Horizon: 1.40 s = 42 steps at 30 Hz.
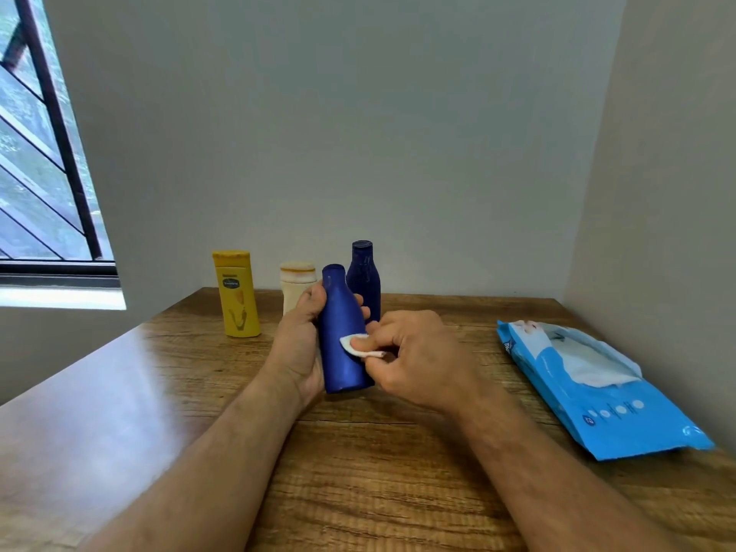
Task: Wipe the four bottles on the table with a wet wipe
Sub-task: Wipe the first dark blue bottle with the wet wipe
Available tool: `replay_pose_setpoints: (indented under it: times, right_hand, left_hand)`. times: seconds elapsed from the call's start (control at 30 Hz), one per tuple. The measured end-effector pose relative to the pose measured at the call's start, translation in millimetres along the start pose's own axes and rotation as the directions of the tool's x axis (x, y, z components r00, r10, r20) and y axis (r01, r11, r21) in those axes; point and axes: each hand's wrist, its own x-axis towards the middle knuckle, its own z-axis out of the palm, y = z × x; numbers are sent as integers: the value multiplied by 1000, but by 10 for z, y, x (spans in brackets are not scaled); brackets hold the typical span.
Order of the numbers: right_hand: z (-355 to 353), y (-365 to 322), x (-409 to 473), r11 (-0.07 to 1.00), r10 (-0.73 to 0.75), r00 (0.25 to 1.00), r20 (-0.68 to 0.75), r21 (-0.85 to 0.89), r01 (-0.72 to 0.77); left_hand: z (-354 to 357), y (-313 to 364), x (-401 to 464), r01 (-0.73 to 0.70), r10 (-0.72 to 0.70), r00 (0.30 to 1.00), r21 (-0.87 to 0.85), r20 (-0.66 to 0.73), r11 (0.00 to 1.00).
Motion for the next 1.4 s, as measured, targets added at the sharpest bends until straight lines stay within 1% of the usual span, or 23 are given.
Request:
replay_pose_setpoints:
  times: [0.07,0.13,0.2,0.3,0.43,0.5,0.57,0.63,0.7,0.77,0.83,0.9,0.97,1.03,1.07,1.1,1.17,1.27,1.33,1.4]
  right_hand:
    - [9,4,24,999,17,995,-95,-40,-21]
    - [-5,10,43,998,51,983,-176,-29,-57]
    - [-29,17,47,997,64,979,-196,-28,-71]
    - [-48,25,38,998,53,989,-139,-30,-58]
    - [-2,21,43,994,77,997,7,74,-77]
    - [6,23,42,991,84,995,50,100,-88]
    - [2,23,40,992,65,998,19,103,-66]
    - [-6,21,43,995,62,996,-60,84,-57]
    - [-13,19,48,992,98,989,-114,89,-88]
    - [-33,19,46,991,118,984,-133,79,-108]
    - [-46,20,39,992,103,985,-136,87,-91]
    - [-50,20,35,986,102,991,-86,142,-89]
    - [-37,15,35,973,123,992,17,195,-124]
    - [-18,9,30,973,125,988,94,184,-140]
    - [-9,6,27,975,121,988,98,173,-136]
    - [-6,-2,23,978,115,990,77,168,-127]
    - [-9,-14,19,982,114,993,-16,154,-110]
    - [-38,-5,35,986,137,978,-158,118,-120]
    - [-59,4,43,987,149,972,-181,81,-136]
    - [-68,4,48,986,156,972,-175,85,-143]
  left_hand:
    - [36,-28,-33,17,-18,999,16,36,1000]
    - [82,-69,-78,34,-37,996,44,81,998]
    - [105,-99,-94,33,-38,996,63,87,998]
    - [116,-82,-92,15,-19,998,74,57,997]
    - [87,-1,-52,-15,15,996,-1,-84,1000]
    - [58,16,-24,-22,19,991,-17,-136,1000]
    - [69,8,-34,-7,6,990,-12,-144,1000]
    - [109,-31,-70,7,-8,994,-7,-107,1000]
    - [135,-79,-95,25,-26,998,-6,-62,1000]
    - [138,-97,-101,36,-35,999,7,-34,999]
    - [138,-76,-97,16,-16,1000,20,-21,1000]
    - [134,-33,-95,-8,9,1000,15,-29,1000]
    - [112,0,-76,-37,40,996,32,-82,999]
    - [76,15,-43,-56,61,989,39,-132,998]
    - [67,18,-38,-58,62,988,34,-142,998]
    - [66,12,-37,-50,54,989,29,-138,998]
    - [92,-26,-53,-14,16,995,22,-99,1000]
    - [140,-102,-103,38,-39,999,26,17,999]
    - [145,-121,-125,37,-40,995,30,94,999]
    - [137,-110,-122,21,-20,991,-3,129,1000]
